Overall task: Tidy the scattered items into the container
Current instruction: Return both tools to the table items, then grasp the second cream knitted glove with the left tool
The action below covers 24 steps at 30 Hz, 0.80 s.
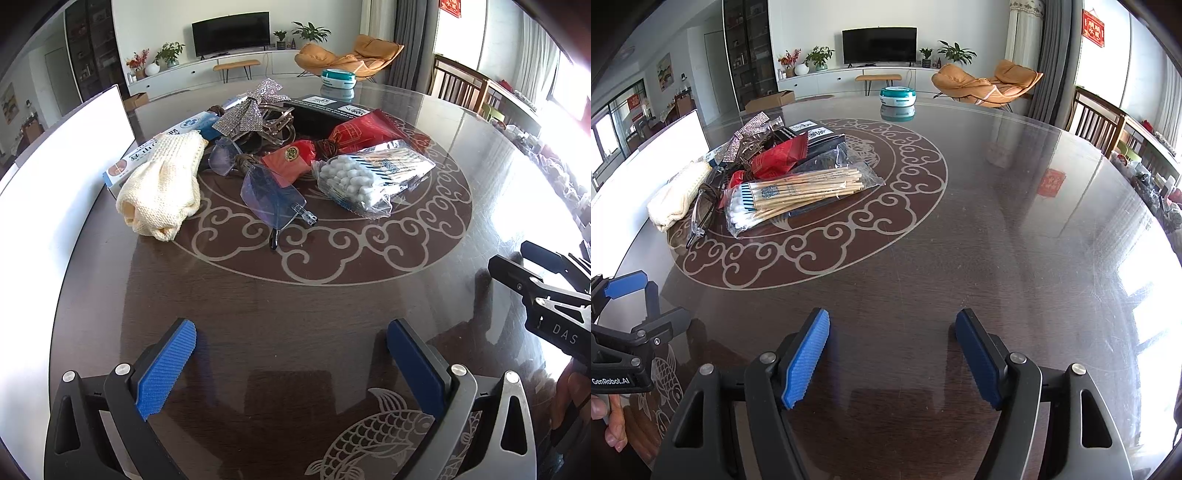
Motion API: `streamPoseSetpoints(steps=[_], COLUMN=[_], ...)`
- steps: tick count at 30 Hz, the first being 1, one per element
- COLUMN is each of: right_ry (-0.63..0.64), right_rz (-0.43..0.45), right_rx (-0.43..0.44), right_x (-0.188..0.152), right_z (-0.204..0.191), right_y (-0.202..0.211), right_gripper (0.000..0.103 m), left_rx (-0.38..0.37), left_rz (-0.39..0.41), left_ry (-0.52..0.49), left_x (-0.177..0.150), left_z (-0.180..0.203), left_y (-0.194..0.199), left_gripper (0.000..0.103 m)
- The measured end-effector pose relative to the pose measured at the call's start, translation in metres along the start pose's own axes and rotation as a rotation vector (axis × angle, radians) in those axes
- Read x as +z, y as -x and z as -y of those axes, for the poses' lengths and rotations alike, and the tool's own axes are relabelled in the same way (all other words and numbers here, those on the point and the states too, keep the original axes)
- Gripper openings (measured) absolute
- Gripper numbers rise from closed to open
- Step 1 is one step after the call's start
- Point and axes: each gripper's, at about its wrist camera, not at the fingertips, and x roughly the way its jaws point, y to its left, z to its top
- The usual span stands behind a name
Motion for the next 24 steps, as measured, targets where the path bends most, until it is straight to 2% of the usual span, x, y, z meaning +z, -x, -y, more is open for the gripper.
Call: streamPoseSetpoints(steps=[6,15,24], right_ry=[0.000,-0.001,-0.001], right_rz=[0.000,0.000,0.001], right_rx=[0.001,0.000,0.000], right_x=[0.000,0.000,0.000], right_z=[0.000,0.000,-0.001], right_y=[0.000,0.000,0.000], right_gripper=[0.072,0.072,0.072], left_rx=[-0.010,0.001,0.045], left_rz=[-0.017,-0.057,-0.089], left_ry=[-0.015,-0.002,0.074], left_x=[0.000,0.009,0.034], left_z=[-0.002,-0.035,-0.072], left_y=[0.000,-0.006,-0.022], left_gripper=[0.103,0.103,0.103])
